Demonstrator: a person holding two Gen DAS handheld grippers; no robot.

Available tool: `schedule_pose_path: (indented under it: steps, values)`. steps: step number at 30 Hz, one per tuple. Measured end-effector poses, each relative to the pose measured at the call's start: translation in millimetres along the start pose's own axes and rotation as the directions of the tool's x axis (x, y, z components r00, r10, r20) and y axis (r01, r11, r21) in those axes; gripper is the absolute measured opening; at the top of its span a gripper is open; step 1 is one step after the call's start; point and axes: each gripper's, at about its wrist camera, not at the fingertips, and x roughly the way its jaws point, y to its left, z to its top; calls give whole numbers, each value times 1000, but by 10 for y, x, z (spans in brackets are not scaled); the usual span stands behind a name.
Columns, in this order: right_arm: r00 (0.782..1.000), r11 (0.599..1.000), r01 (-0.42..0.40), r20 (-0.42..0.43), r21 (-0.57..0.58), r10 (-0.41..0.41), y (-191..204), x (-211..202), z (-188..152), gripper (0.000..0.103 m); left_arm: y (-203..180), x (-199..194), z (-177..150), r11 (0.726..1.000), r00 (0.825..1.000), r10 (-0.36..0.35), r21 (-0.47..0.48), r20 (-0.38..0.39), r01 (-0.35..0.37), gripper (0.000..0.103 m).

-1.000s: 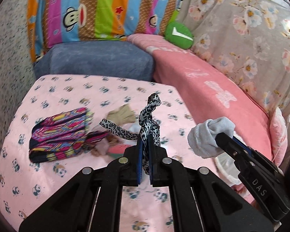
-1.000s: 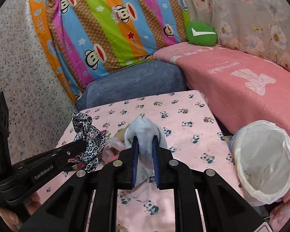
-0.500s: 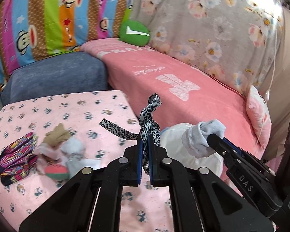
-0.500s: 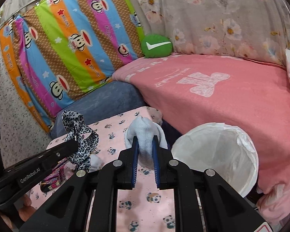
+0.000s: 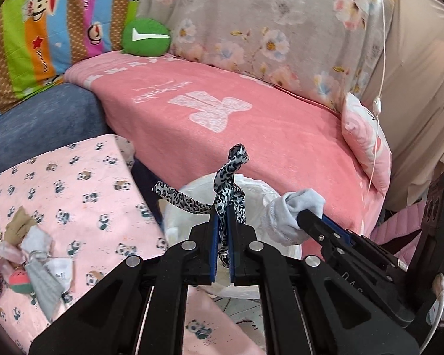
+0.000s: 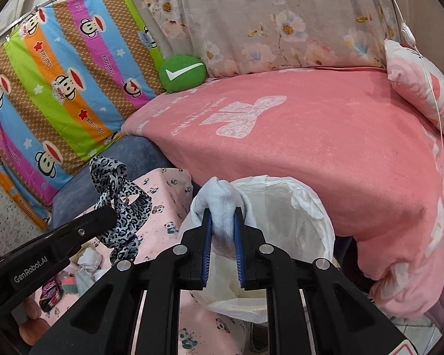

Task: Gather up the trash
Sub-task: 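Carry strap and sock over the bin and open both tools, then move both tools back over the remaining items on the table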

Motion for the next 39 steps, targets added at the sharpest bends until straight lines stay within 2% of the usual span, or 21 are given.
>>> schedule_pose_path:
  steps: [2,4,5,6,8,11,21,31,39]
  values:
    - [1000,1000,9,-2,12,-9,-78,11,-6,14,-53,63,7,1000,1000,-6,10,-8,6,7]
    - [1000,1000,13,-2,22,-13,-133,31,-10,20,-88,106,13,1000,1000,-12,9,-6,13,8]
    - [1000,999,18,0,27,-18,-156,36,-11,21,-92,119,18,1000,1000,-5,3,-2,5,20]
    - [1000,999,25,4,31,-25,-174,46,-11,24,-96,135,32,1000,1000,6,-3,1,-6,40]
    - [1000,999,29,6,39,-30,-193,67,2,32,-71,127,41,999,999,34,-18,19,-33,53]
    - [999,998,35,15,45,-36,-209,45,-8,40,-17,119,49,999,999,50,-21,19,-49,53]
    - [1000,1000,9,-13,0,-9,56,62,-54,44,324,-39,-41,992,994,104,-78,17,-103,53]
    - [998,995,-51,-44,-83,47,574,34,-207,48,814,-325,-261,973,986,169,-161,15,-164,55]
    - [991,981,-113,-91,-161,99,1082,70,-406,48,1302,-612,-492,945,973,230,-240,12,-220,59]
